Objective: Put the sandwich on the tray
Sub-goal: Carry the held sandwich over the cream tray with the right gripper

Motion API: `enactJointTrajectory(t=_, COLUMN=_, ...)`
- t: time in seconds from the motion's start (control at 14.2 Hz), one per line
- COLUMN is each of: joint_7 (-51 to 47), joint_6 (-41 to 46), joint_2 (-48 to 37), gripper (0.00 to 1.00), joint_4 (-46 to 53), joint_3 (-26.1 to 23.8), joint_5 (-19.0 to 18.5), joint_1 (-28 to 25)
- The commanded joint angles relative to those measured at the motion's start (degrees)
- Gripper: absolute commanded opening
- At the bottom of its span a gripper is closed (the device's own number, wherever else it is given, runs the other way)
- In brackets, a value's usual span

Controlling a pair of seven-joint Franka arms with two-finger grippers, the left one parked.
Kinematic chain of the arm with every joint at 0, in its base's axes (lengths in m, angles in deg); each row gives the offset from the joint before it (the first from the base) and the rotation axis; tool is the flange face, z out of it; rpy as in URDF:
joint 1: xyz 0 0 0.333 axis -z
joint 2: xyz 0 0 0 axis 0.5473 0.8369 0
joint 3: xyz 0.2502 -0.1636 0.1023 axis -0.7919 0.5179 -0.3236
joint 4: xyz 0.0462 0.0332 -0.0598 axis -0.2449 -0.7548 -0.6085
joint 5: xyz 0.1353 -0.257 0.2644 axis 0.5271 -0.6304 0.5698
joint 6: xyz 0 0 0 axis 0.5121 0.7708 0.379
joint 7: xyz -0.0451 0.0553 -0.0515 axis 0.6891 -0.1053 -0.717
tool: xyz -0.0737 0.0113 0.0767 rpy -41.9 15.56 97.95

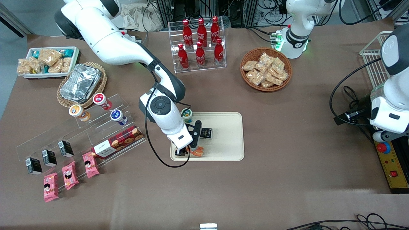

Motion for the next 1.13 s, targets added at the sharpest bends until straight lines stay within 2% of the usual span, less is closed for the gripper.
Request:
enactJointTrajectory(t=0.0, joint_7=-0.61, joint_6=-2.83, joint_2=2.16, gripper=0.41, joint_4=1.35, joint_3=-0.1, joint_5=-1.27, joint_1=-0.03)
enactJointTrajectory(t=0.56, joint_7=-4.92, joint_6=-5.82, joint_2=4.36, gripper=0.43, joint_4=1.35, joint_3=-0.1, joint_5=-0.92, joint_1=-2.4)
enactJointTrajectory(t=0.63, joint_7=-4.92, joint_6=-5.82, joint_2=4.27, gripper=0.58, joint_4=1.35, joint_3=-0.19, joint_5=-0.83, joint_1=-2.4)
enactJointTrajectory(t=0.7, joint_7=-5.0, joint_6=-5.82, joint_2=4.27, gripper=0.85, joint_4=1.35, joint_3=-0.19, joint_5=-0.83, joint_1=-2.4)
enactJointTrajectory(t=0.77, joint_7=-5.0, joint_6=-5.82, joint_2=4.1, gripper=0.97, joint_4=1.35, joint_3=-0.27, joint_5=-0.74, joint_1=-2.4)
enactJointTrajectory(t=1.06, joint_7=-5.0, joint_6=-5.3, joint_2=2.43, gripper=0.98, joint_4=1.35, joint_3=-0.45, joint_5=0.39, joint_1=-1.44)
